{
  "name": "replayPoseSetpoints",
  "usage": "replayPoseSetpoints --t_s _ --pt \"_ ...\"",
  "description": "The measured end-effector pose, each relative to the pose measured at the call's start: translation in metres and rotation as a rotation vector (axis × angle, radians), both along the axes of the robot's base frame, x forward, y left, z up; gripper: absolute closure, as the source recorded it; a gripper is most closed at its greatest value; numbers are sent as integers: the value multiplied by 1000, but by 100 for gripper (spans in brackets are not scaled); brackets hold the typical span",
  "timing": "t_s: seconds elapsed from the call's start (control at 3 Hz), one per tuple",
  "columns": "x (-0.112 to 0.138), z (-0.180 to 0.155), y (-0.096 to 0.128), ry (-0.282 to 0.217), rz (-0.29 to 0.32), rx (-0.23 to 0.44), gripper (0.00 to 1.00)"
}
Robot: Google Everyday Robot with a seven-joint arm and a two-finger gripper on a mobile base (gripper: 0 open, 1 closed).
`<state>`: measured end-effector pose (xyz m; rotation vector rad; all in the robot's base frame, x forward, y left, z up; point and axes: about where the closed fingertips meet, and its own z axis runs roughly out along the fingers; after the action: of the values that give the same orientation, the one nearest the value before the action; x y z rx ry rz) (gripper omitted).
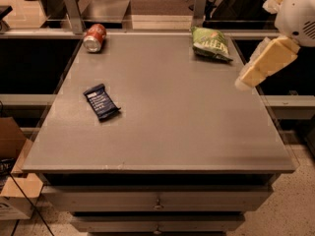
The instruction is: Move green jalapeno chip bag near coke can
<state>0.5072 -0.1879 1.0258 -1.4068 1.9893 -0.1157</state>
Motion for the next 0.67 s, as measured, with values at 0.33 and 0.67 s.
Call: replayPoseSetpoints --t_s 0.33,0.67 --pt "4 -1 0 -3 -2 5 0" --pt "13 -1 2 -23 -46 65 0"
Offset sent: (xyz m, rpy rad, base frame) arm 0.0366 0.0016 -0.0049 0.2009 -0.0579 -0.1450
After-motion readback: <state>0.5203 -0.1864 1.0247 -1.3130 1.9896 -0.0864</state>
